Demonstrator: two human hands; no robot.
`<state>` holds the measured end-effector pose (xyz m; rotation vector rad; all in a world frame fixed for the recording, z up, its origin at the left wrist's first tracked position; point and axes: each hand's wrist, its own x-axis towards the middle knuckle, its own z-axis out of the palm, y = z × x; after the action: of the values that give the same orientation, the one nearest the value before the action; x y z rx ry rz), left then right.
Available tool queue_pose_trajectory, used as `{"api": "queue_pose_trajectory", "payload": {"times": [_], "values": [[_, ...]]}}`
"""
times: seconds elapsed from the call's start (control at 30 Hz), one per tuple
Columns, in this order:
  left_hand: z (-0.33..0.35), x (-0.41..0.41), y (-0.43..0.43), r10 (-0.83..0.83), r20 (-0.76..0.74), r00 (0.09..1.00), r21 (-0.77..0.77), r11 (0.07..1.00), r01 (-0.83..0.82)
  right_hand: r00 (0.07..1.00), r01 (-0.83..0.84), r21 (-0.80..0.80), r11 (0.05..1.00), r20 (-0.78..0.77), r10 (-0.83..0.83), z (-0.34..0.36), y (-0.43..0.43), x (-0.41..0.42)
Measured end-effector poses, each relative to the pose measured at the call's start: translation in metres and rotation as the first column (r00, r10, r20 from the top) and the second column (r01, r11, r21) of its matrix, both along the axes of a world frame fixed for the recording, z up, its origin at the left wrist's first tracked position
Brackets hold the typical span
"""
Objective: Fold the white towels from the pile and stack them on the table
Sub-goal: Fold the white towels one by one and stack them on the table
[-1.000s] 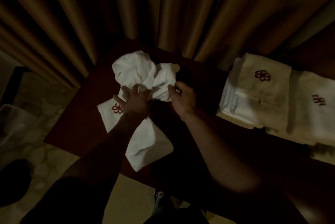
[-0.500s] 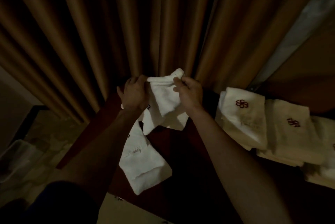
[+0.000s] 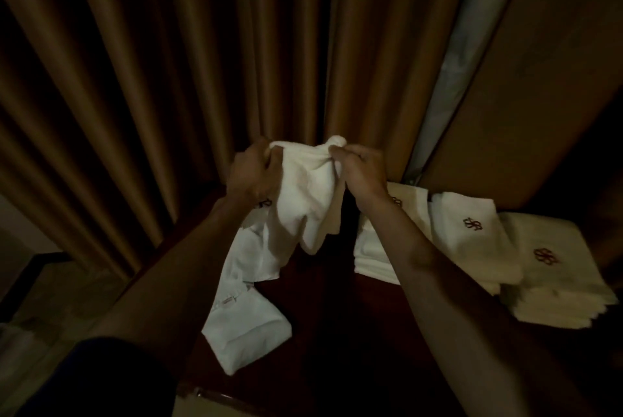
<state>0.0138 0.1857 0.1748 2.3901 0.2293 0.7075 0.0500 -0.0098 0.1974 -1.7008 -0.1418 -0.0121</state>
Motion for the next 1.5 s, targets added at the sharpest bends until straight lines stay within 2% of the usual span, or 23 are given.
{"api": "queue_pose_trajectory", "payload": {"times": [0.1,0.2,0.27,0.33,0.4,0.47,0.53,0.57,0.6,0.63,0.7,0.77,0.83,0.87,0.9,1.0,1.1,1.17,1.23,1.33,1.4,1.43,1.5], "values": [[-0.003,-0.008,-0.022,-0.018,-0.172,0.985,0.016,1.0,0.021,0.995,0.01,0.0,1.0,-0.104,-0.01,-0.008,-0.032,-0.009],[-0.013,-0.019,-0.057,-0.021,-0.342,0.94,0.023,0.999,0.03,0.976,-0.005,-0.087,0.996,-0.217,-0.014,-0.028,-0.064,-0.025],[-0.023,-0.027,-0.084,-0.041,-0.444,0.895,-0.053,0.998,0.02,0.96,-0.113,-0.12,0.986,-0.271,0.077,-0.043,-0.084,-0.043],[-0.038,-0.033,-0.111,-0.137,-0.5,0.855,-0.243,0.97,0.013,0.929,-0.252,-0.135,0.958,-0.31,0.201,-0.056,-0.1,-0.063],[-0.053,-0.037,-0.138,-0.277,-0.468,0.839,-0.499,0.866,0.008,0.886,-0.36,-0.12,0.925,-0.354,0.299,-0.071,-0.114,-0.08],[-0.06,-0.045,-0.168,-0.369,-0.472,0.8,-0.671,0.74,-0.054,0.866,-0.4,-0.089,0.912,-0.363,0.344,-0.086,-0.132,-0.093],[-0.06,-0.055,-0.197,-0.516,-0.49,0.703,-0.789,0.605,-0.107,0.866,-0.406,-0.074,0.911,-0.351,0.357,-0.099,-0.155,-0.1],[-0.062,-0.059,-0.209,-0.599,-0.473,0.646,-0.83,0.549,-0.099,0.878,-0.39,-0.117,0.913,-0.346,0.331,-0.105,-0.167,-0.102],[-0.067,-0.061,-0.22,-0.666,-0.451,0.594,-0.854,0.516,-0.07,0.898,-0.354,-0.179,0.918,-0.339,0.28,-0.113,-0.18,-0.102],[-0.074,-0.062,-0.231,-0.704,-0.445,0.554,-0.853,0.522,-0.021,0.924,-0.285,-0.268,0.92,-0.333,0.189,-0.123,-0.193,-0.1],[-0.091,-0.061,-0.246,-0.702,-0.469,0.536,-0.789,0.606,0.105,0.952,-0.131,-0.442,0.887,-0.305,-0.011,-0.142,-0.22,-0.098],[-0.111,-0.055,-0.253,-0.64,-0.502,0.582,-0.662,0.717,0.218,0.931,-0.059,-0.491,0.869,-0.342,-0.13,-0.157,-0.246,-0.097],[-0.135,-0.052,-0.253,-0.54,-0.639,0.547,-0.401,0.842,0.362,0.883,-0.007,-0.475,0.88,-0.416,-0.218,-0.168,-0.272,-0.095],[-0.147,-0.053,-0.252,-0.467,-0.706,0.533,-0.259,0.87,0.419,0.851,0.019,-0.479,0.878,-0.453,-0.265,-0.174,-0.284,-0.094],[-0.159,-0.056,-0.25,-0.412,-0.738,0.534,-0.174,0.881,0.439,0.818,0.048,-0.498,0.866,-0.478,-0.32,-0.179,-0.297,-0.091],[-0.196,-0.061,-0.245,-0.351,-0.756,0.552,-0.103,0.897,0.43,0.724,0.154,-0.574,0.804,-0.488,-0.487,-0.196,-0.333,-0.088],[-0.226,-0.058,-0.245,-0.252,-0.856,0.452,-0.012,0.883,0.469,0.637,0.198,-0.676,0.71,-0.462,-0.617,-0.214,-0.363,-0.093],[-0.24,-0.056,-0.248,-0.197,-0.894,0.401,0.023,0.877,0.481,0.666,0.162,-0.728,0.666,-0.418,-0.618,-0.226,-0.373,-0.098],[-0.251,-0.058,-0.254,-0.191,-0.906,0.379,0.029,0.863,0.505,0.747,0.108,-0.776,0.621,-0.349,-0.566,-0.241,-0.375,-0.108],[-0.271,-0.063,-0.26,-0.216,-0.879,0.424,0.049,0.845,0.532,0.868,0.038,-0.886,0.463,-0.201,-0.455,-0.269,-0.37,-0.126],[-0.286,-0.066,-0.261,-0.219,-0.868,0.445,0.081,0.823,0.563,0.926,-0.125,-0.91,0.396,-0.25,-0.283,-0.289,-0.365,-0.136],[-0.292,-0.067,-0.261,-0.208,-0.878,0.431,0.101,0.8,0.591,0.922,-0.222,-0.902,0.371,-0.317,-0.221,-0.297,-0.364,-0.14],[-0.304,-0.068,-0.26,-0.184,-0.878,0.442,0.158,0.761,0.629,0.868,-0.364,-0.859,0.361,-0.453,-0.203,-0.311,-0.363,-0.146]]}}
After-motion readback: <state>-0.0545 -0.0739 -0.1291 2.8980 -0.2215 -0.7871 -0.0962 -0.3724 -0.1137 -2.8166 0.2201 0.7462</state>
